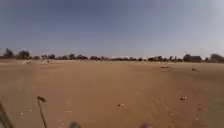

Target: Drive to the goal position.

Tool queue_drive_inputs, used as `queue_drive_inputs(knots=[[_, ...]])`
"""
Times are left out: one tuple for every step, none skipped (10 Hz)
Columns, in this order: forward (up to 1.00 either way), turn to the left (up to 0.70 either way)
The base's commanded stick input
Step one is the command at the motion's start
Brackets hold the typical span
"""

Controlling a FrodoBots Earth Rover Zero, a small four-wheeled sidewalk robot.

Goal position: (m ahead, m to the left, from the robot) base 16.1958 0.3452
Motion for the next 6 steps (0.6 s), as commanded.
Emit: queue_drive_inputs(knots=[[0.50,0.00],[0.50,0.00],[0.50,0.00],[0.50,0.00],[0.50,0.00],[0.50,0.00]])
